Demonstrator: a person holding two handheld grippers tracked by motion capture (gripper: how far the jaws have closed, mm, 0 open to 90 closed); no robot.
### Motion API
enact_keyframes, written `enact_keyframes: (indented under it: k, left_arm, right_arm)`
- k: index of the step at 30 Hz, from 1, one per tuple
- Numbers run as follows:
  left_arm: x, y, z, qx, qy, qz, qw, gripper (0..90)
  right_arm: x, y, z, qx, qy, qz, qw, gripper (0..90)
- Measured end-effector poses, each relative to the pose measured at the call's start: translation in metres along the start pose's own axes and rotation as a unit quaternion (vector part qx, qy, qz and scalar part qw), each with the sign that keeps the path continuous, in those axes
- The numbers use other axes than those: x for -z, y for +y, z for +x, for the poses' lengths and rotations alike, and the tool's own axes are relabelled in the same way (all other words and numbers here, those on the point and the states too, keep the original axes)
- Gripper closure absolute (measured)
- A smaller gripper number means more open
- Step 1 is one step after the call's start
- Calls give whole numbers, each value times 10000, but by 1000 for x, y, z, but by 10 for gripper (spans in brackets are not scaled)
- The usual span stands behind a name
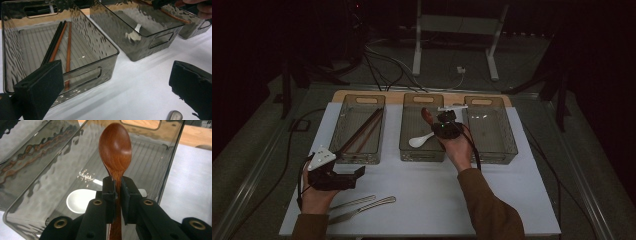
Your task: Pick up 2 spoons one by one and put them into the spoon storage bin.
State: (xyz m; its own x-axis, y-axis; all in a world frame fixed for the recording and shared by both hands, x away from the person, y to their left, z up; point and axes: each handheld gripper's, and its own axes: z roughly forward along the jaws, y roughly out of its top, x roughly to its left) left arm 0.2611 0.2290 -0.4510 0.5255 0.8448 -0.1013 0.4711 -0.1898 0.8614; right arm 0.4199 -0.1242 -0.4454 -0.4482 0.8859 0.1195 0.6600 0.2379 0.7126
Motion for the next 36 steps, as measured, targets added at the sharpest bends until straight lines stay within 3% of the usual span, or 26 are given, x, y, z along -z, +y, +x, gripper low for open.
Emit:
enact_keyframes:
  k: [2, 4, 9, 14, 17, 22, 27, 32, 36]
  left_arm:
    - [0, 0, 1, 3, 1, 2, 10000, 8]
    - [0, 0, 1, 7, 7, 9, 10000, 8]
    - [1, 0, 0, 13, 14, -4, 10000, 8]
    - [2, 1, -1, -11, 16, -24, 10000, 8]
    - [3, 1, -2, -54, 1, -27, 10000, 8]
    - [5, 3, -3, -110, -27, -36, 9999, 8]
    - [4, 4, -6, -171, -60, -37, 9998, 8]
    - [3, 3, -8, -183, -92, -41, 9998, 8]
    - [3, 2, -9, -171, -116, -64, 9998, 8]
  right_arm:
    - [-2, -1, -2, -86, -5, -39, 10000, 777]
    - [-1, -2, -4, -174, 33, -117, 9998, 603]
    - [6, -2, -1, -131, 109, -224, 9996, 217]
    - [13, -5, 0, 125, 112, -140, 9998, 28]
    - [19, -9, -1, 317, 237, -163, 9991, 0]
    - [31, -15, -7, 442, 395, -322, 9977, 0]
    - [39, -21, -14, 589, 764, -440, 9944, 0]
    - [48, -30, -21, 738, 887, -584, 9916, 0]
    - [58, -36, -25, 779, 838, -678, 9911, 0]
